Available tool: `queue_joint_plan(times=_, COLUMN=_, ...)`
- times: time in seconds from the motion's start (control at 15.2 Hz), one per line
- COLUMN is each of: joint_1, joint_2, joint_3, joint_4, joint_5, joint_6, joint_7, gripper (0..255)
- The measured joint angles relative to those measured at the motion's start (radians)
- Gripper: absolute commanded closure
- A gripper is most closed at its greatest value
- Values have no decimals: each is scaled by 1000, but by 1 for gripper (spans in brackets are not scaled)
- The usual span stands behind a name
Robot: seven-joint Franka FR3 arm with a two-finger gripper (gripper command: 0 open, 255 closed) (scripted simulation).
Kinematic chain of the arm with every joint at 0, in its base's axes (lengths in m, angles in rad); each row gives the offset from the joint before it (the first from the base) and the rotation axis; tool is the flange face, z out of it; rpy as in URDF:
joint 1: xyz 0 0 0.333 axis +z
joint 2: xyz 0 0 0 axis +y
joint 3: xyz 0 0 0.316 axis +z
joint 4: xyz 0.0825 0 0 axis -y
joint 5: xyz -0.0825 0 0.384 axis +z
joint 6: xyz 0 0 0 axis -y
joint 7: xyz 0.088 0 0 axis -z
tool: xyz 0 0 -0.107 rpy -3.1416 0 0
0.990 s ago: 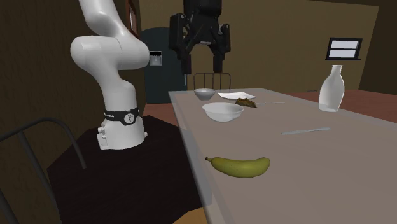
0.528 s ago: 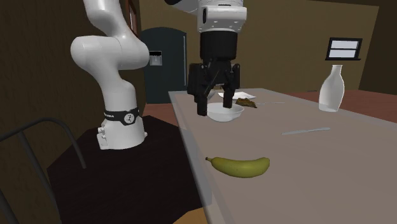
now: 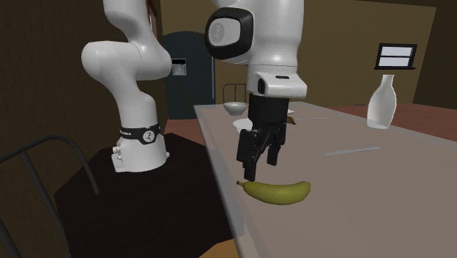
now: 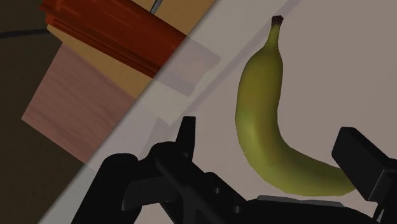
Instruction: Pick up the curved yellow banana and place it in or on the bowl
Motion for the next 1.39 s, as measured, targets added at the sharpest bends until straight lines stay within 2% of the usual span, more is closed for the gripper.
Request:
queue_joint_plan(times=0.53, joint_1=0, joint_2=110, joint_3=-6, joint_4=-7, joint_5=-27, joint_6=114, joint_7=15, gripper=0)
queue_joint_plan(times=0.92, joint_1=1, joint_2=119, joint_3=-6, joint_4=-6, joint_5=-30, joint_6=123, joint_7=19, gripper=0)
queue_joint_plan(times=0.99, joint_1=1, joint_2=119, joint_3=-6, joint_4=-6, joint_5=-30, joint_6=123, joint_7=19, gripper=255)
queue_joint_plan(times=1.39, joint_1=1, joint_2=119, joint_3=-6, joint_4=-6, joint_5=-30, joint_6=122, joint_7=18, gripper=255)
